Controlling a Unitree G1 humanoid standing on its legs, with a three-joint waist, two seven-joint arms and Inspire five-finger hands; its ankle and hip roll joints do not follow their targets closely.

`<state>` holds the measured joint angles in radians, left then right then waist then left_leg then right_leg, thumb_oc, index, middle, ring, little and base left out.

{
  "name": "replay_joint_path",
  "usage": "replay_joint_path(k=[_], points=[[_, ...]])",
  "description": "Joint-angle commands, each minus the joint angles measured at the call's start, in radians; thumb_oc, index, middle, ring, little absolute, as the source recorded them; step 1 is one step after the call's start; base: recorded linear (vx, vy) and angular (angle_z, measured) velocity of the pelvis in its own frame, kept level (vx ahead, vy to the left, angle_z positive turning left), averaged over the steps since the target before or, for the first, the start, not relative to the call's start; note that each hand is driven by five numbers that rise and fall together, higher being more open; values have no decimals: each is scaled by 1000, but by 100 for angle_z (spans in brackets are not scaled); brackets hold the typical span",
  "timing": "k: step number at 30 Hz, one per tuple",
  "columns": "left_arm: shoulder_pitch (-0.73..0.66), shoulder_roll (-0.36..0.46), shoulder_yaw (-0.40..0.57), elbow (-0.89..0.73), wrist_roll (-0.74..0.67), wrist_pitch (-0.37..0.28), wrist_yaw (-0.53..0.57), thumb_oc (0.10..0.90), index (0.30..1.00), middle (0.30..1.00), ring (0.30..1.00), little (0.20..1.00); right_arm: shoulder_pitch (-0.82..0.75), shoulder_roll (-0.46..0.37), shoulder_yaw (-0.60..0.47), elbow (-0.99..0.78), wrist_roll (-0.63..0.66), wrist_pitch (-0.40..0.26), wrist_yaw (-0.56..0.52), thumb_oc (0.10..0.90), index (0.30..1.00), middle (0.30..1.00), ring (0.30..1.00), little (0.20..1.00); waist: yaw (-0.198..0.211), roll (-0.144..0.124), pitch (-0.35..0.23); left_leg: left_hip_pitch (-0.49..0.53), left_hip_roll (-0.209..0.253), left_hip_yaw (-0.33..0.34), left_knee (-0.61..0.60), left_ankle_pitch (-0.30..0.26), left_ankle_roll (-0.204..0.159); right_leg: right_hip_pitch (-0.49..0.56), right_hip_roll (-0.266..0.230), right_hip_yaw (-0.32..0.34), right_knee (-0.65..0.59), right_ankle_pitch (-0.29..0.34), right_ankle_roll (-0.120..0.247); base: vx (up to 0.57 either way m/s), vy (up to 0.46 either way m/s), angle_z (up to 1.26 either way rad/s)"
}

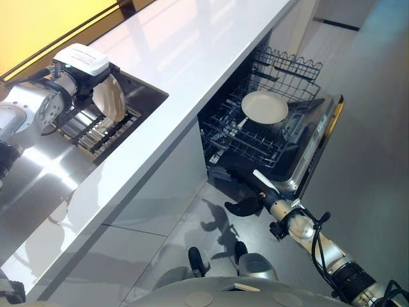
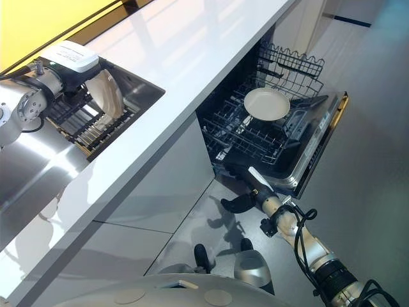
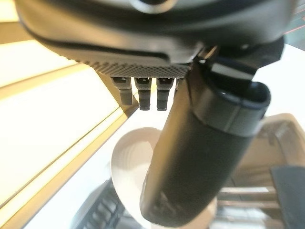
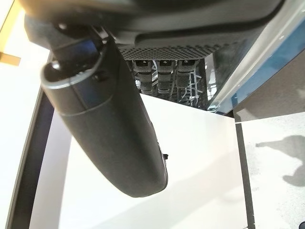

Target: Pick up plates and place into dishwasher.

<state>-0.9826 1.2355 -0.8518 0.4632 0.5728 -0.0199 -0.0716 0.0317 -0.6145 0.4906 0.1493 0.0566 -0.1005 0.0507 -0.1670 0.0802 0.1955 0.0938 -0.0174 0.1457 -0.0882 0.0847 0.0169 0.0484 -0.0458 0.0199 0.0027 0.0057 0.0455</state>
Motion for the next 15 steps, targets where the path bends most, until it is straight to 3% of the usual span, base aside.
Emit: replay_joint_path(k=[1,8,15], points=[[-238,18,9,130,52,99,143,800,900,900,900,900,-35,-48,23,-102,35,-78,-15,800,900,900,900,900,-14,-7,-65,1,-62,8,75,-163,26,-63,14,-13,108,-49,87,82,20,-14],[-198,-31,45,180,105,152,212,800,900,900,900,900,-24,-50,31,-99,33,-83,-22,800,900,900,900,900,-33,-9,-47,-17,-65,19,81,-164,33,-101,16,7,134,-45,90,43,17,-11],[-179,-78,23,210,197,201,98,800,900,900,900,900,-42,-61,37,-96,34,-85,-37,800,900,900,900,900,-46,-6,-19,-47,-71,24,98,-167,37,-140,13,25,153,-38,94,5,24,-13]])
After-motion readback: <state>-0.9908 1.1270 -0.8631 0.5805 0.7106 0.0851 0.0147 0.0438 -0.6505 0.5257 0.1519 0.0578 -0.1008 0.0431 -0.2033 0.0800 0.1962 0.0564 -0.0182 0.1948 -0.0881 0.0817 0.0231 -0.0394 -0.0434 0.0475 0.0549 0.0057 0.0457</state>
